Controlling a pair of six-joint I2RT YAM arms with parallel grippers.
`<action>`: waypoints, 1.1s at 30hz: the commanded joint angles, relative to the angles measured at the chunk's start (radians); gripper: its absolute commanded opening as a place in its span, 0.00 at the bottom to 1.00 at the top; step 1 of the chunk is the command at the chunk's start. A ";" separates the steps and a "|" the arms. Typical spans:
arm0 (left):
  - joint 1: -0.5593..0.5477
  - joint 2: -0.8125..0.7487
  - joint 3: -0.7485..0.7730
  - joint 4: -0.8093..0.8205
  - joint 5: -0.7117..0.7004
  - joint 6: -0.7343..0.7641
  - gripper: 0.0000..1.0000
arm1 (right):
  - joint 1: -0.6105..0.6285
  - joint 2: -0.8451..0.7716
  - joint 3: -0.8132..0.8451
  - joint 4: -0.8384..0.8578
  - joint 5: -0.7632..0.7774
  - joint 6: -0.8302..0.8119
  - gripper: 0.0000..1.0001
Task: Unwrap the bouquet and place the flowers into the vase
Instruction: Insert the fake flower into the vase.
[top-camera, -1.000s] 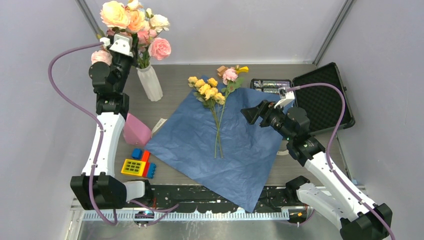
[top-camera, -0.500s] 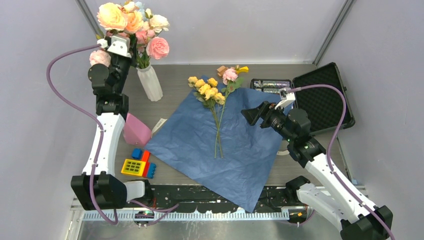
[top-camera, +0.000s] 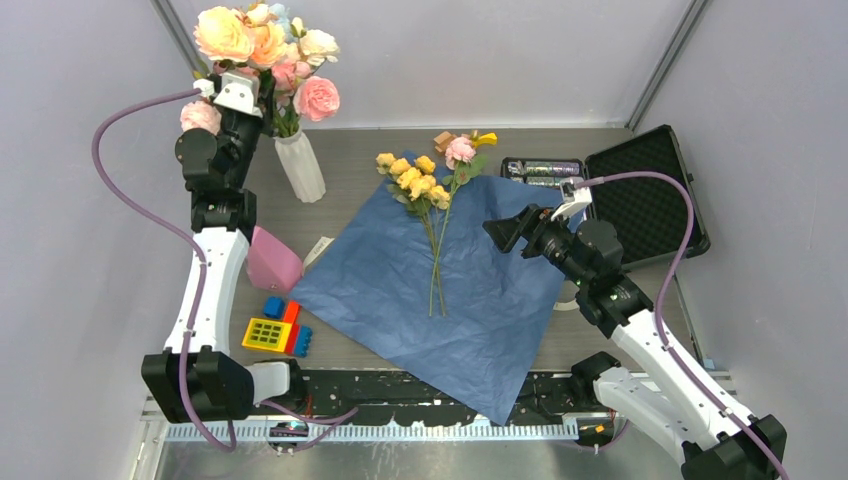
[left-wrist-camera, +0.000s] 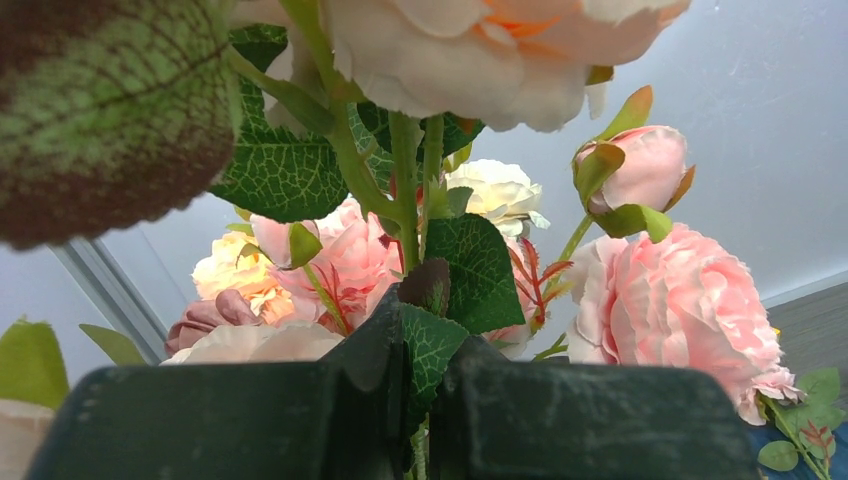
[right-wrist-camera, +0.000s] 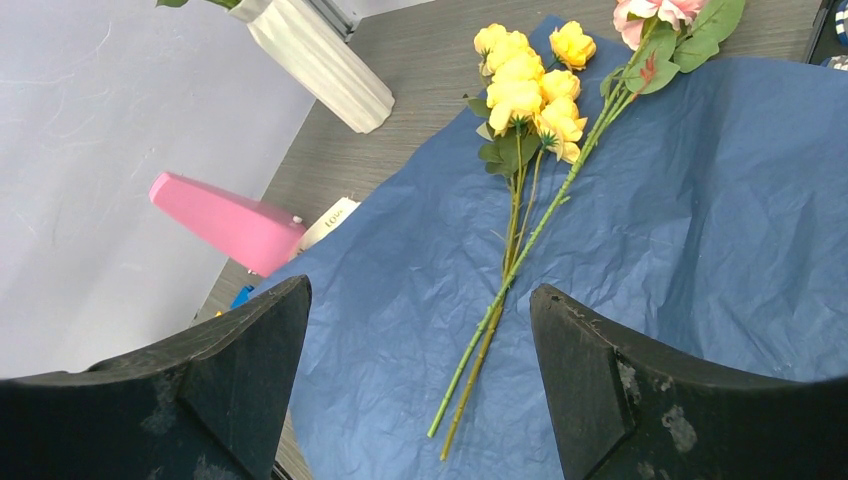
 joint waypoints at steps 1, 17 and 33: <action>0.013 -0.008 0.003 -0.079 -0.004 0.007 0.02 | -0.003 -0.016 -0.003 0.041 -0.013 0.011 0.86; 0.013 -0.055 -0.079 -0.076 -0.005 -0.010 0.25 | -0.003 -0.034 -0.016 0.048 -0.015 0.017 0.86; 0.013 -0.150 -0.194 -0.029 -0.012 -0.059 0.44 | -0.003 -0.037 -0.027 0.057 -0.023 0.024 0.86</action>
